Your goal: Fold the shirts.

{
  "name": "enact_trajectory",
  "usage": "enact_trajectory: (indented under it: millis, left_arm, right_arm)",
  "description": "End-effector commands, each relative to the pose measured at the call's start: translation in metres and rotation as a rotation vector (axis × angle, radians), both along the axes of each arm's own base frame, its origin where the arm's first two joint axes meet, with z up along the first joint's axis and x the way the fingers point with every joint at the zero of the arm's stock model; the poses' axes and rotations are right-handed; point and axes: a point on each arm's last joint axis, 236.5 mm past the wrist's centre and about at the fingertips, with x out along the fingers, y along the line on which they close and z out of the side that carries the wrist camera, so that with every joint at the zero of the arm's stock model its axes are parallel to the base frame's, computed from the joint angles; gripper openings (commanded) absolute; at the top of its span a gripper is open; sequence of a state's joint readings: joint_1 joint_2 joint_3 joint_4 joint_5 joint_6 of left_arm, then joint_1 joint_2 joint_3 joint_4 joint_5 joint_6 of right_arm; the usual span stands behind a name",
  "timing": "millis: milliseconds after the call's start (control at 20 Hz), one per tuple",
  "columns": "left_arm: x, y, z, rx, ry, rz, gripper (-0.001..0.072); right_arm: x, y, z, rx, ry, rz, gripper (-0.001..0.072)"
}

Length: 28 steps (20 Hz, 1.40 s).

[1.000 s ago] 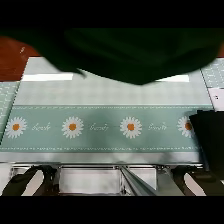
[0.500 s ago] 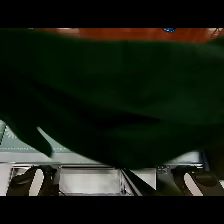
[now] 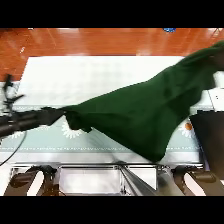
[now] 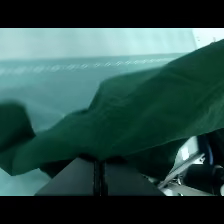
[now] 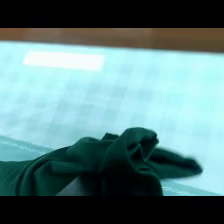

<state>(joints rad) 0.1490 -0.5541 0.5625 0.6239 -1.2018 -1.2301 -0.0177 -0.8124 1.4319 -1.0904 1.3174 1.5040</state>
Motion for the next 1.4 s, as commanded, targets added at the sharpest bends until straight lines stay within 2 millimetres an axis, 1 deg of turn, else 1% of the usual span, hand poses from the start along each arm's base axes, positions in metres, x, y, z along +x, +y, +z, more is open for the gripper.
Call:
enact_trajectory:
  millis: [0,100,150,250,350,400,450,500,550,600,650,700,750,800,850,900,950,1000,1050,1100,1150,1200,1250,1300,1350]
  left_arm:
    - [0.033,0.016,-0.085,0.028,0.121,0.147,0.0019]
    - [0.067,0.027,-0.101,0.056,0.135,0.184,0.0019]
    - [0.08,0.029,-0.109,0.067,0.157,0.181,0.0019]
    - [0.107,0.031,-0.125,0.079,0.201,0.159,0.0019]
    - [0.132,0.031,-0.139,0.071,0.252,0.138,0.0019]
    - [0.141,0.027,-0.144,0.058,0.28,0.111,0.0024]
    - [0.147,0.023,-0.147,0.042,0.305,0.081,0.014]
    - [0.15,0.016,-0.146,0.021,0.331,0.039,0.0522]
    - [0.147,0.015,-0.145,0.029,0.354,-0.021,0.0513]
    - [0.146,0.027,-0.143,0.078,0.373,-0.064,0.0512]
    - [0.147,0.049,-0.139,0.127,0.413,-0.043,0.0512]
    - [0.146,0.07,-0.13,0.158,0.433,-0.018,0.0512]
    - [0.148,0.091,-0.117,0.17,0.419,0.007,0.0511]
    - [0.15,0.114,-0.101,0.158,0.393,0.065,0.0511]
    - [0.152,0.135,-0.088,0.144,0.363,0.133,0.0511]
    - [0.15,0.153,-0.074,0.117,0.334,0.2,0.0511]
    - [0.146,0.164,-0.066,0.074,0.306,0.25,0.051]
    - [0.138,0.159,-0.068,-0.003,0.304,0.282,0.051]
    - [0.125,0.138,-0.076,-0.104,0.315,0.271,0.051]
    - [0.108,0.11,-0.09,-0.203,0.336,0.23,0.051]
    - [0.093,0.086,-0.101,-0.291,0.359,0.2,0.051]
    - [0.081,0.066,-0.109,-0.367,0.372,0.181,0.051]
    - [0.072,0.051,-0.115,-0.404,0.385,0.168,0.051]
    - [0.064,0.04,-0.123,-0.403,0.402,0.148,0.051]
    - [0.06,0.033,-0.127,-0.392,0.413,0.132,0.051]
  right_arm:
    - [0.075,0.024,-0.073,0.097,0.147,0.058,0.0025]
    - [0.121,0.039,-0.107,0.166,0.204,0.055,0.0025]
    - [0.142,0.046,-0.124,0.192,0.232,0.051,0.0025]
    - [0.177,0.056,-0.154,0.208,0.275,0.046,0.0025]
    - [0.199,0.063,-0.179,0.234,0.329,0.044,0.0025]
    - [0.206,0.066,-0.187,0.257,0.348,0.038,0.0031]
    - [0.213,0.065,-0.193,0.294,0.371,0.015,0.021]
    - [0.218,0.062,-0.197,0.319,0.386,-0.006,0.0414]
    - [0.223,0.052,-0.194,0.329,0.378,-0.025,0.0408]
    - [0.224,0.04,-0.188,0.334,0.371,-0.039,0.0408]
    - [0.222,0.024,-0.179,0.335,0.368,-0.049,0.0408]
    - [0.217,0.004,-0.169,0.333,0.367,-0.061,0.0408]
    - [0.206,-0.022,-0.158,0.324,0.37,-0.077,0.0408]
    - [0.192,-0.051,-0.149,0.31,0.383,-0.104,0.0408]
    - [0.175,-0.08,-0.144,0.276,0.401,-0.141,0.0408]
    - [0.156,-0.114,-0.143,0.235,0.423,-0.205,0.0408]
    - [0.137,-0.144,-0.147,0.204,0.45,-0.291,0.0407]
    - [0.116,-0.17,-0.159,0.193,0.484,-0.398,0.0407]
    - [0.098,-0.179,-0.177,0.206,0.512,-0.466,0.0407]
    - [0.078,-0.175,-0.204,0.232,0.538,-0.498,0.0407]
    - [0.059,-0.166,-0.23,0.248,0.56,-0.507,0.0407]
    - [0.039,-0.153,-0.258,0.267,0.588,-0.508,0.0407]
    - [0.021,-0.142,-0.278,0.291,0.616,-0.507,0.0407]
    - [0.006,-0.128,-0.295,0.323,0.641,-0.499,0.0407]
    - [-0.006,-0.115,-0.305,0.348,0.657,-0.482,0.0407]
